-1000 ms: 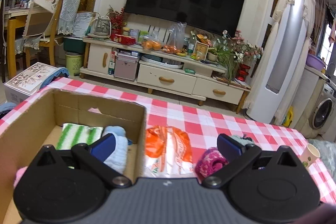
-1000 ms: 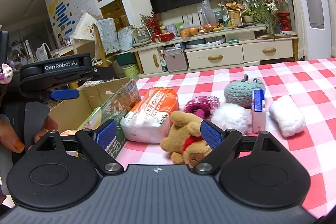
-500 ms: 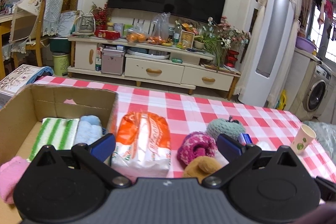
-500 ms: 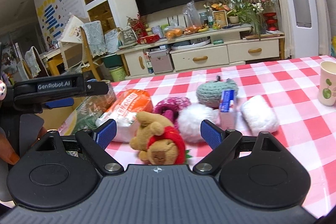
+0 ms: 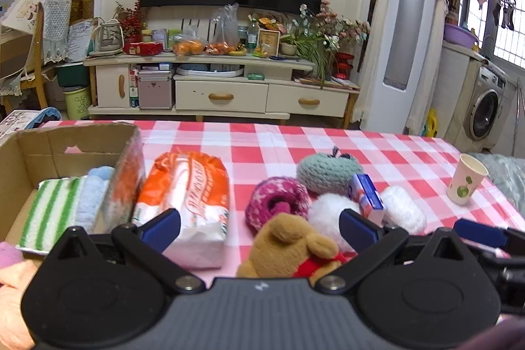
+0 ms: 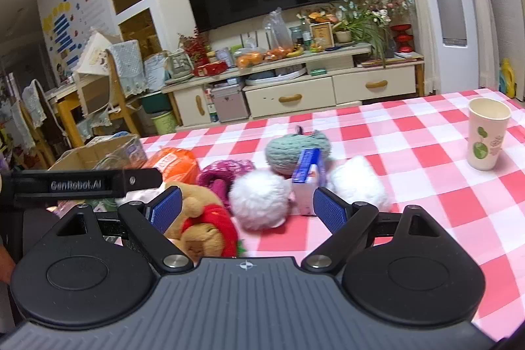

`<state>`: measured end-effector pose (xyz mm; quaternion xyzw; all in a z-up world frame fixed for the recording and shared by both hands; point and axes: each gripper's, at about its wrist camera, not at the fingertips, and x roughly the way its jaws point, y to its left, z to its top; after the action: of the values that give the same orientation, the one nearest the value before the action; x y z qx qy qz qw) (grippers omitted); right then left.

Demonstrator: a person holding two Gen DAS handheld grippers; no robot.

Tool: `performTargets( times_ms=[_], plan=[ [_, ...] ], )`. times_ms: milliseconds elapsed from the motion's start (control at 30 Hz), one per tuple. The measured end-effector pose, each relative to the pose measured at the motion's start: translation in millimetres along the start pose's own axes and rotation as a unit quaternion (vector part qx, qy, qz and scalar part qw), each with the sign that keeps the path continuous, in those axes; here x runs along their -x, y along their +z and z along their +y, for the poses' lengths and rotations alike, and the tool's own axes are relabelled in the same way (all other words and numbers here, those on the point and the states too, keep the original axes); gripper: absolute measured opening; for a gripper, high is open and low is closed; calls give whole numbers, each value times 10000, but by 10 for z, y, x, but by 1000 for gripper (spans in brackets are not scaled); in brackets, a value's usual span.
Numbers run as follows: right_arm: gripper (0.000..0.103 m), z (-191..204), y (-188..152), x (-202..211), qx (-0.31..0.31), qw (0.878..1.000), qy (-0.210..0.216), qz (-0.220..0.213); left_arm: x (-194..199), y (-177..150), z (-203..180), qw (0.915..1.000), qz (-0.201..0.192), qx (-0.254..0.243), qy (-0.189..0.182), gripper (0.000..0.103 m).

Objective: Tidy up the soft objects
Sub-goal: 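Move both tools back over the remaining toys on the table, then grasp the white fluffy roll with the right gripper while the left gripper grasps the brown teddy bear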

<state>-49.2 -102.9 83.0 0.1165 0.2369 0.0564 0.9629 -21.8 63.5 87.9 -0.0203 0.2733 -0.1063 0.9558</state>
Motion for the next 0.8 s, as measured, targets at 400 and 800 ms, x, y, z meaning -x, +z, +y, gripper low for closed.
performTargets(
  times_ms=[400, 800],
  plan=[
    [103, -224, -30, 45, -210, 9991, -359, -50, -200, -136, -319, 9990, 315, -274, -140, 102],
    [103, -438, -13, -150, 85, 9971, -746, 152, -439, -189, -442, 9975, 640, -286, -98, 102]
  ],
)
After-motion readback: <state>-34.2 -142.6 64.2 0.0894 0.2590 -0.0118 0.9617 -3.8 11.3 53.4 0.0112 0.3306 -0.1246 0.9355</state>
